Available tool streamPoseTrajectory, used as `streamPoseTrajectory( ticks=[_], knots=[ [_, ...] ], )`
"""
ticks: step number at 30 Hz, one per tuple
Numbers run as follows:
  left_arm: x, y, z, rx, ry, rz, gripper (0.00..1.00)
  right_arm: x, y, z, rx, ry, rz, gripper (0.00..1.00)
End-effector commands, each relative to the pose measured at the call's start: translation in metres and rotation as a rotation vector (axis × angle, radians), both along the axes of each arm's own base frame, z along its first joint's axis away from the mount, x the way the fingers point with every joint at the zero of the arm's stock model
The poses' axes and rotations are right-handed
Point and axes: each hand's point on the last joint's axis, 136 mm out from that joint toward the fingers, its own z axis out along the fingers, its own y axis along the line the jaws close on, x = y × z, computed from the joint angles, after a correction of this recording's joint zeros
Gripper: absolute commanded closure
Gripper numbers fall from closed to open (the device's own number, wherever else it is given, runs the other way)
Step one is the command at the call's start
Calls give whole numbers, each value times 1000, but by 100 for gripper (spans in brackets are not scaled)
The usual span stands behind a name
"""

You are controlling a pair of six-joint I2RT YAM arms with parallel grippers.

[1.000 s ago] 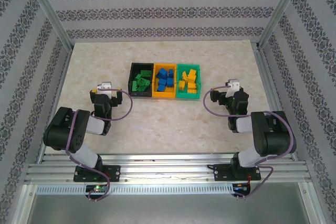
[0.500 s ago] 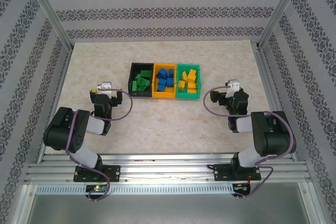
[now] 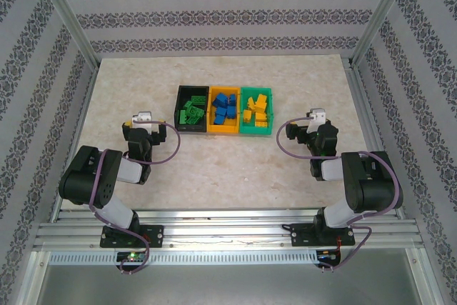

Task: Sort the legos into containers by color
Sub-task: Reset both arms

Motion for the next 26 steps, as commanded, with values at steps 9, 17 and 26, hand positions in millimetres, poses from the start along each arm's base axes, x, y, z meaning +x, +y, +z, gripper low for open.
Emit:
streamPoseTrajectory(
  ticks=[9,17,26],
  knots=[
    [3,3,4,-10,-9,7,0,5,4,10,-7,-31,23,2],
    [0,1,5,-7,-24,-1,0,5,4,10,-7,-31,23,2],
    [0,0,5,-5,-27,-5,0,5,3,10,-8,-31,18,2]
  ],
)
